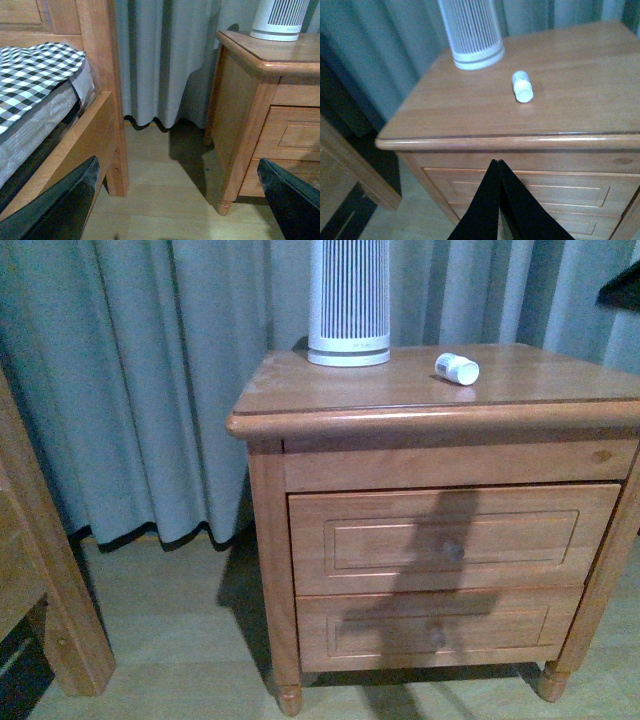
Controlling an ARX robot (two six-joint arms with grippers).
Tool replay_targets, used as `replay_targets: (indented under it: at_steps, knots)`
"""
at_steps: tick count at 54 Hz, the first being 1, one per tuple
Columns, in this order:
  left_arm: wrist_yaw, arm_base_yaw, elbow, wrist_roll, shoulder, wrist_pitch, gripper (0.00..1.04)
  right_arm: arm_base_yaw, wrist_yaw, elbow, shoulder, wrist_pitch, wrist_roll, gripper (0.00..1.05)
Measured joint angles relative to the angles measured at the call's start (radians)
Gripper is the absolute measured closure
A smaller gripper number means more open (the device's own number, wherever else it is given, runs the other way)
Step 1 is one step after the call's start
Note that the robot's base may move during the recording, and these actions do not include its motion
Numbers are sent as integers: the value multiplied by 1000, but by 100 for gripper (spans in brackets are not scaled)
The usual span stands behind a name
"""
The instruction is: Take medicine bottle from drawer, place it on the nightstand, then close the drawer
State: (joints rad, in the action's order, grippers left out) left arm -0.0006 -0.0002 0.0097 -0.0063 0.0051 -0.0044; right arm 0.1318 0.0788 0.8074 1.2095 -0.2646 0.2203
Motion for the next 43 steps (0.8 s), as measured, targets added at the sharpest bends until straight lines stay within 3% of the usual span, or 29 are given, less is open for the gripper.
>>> replay_targets:
  at_steps: [7, 14, 17, 19, 25, 43]
  knots:
    - [0, 0, 0, 0, 0, 0, 7, 40, -18, -122, -356, 132, -20, 102]
    - [0, 0, 0, 0, 0, 0, 7, 42, -90, -230, -671, 288, -53, 102]
    - [0, 0, 0, 0, 0, 0, 7, 46, -182, -246, -768, 375, -97, 102]
    - [0, 0, 0, 0, 0, 0, 7, 23, -176, -267, -826, 411, -131, 102]
    - [0, 0, 0, 0, 0, 0, 7, -115, -91, -410, -952, 371, -185, 102]
    - [0, 0, 0, 0, 0, 0, 7, -129, -79, -786, -1188, 269, -214, 102]
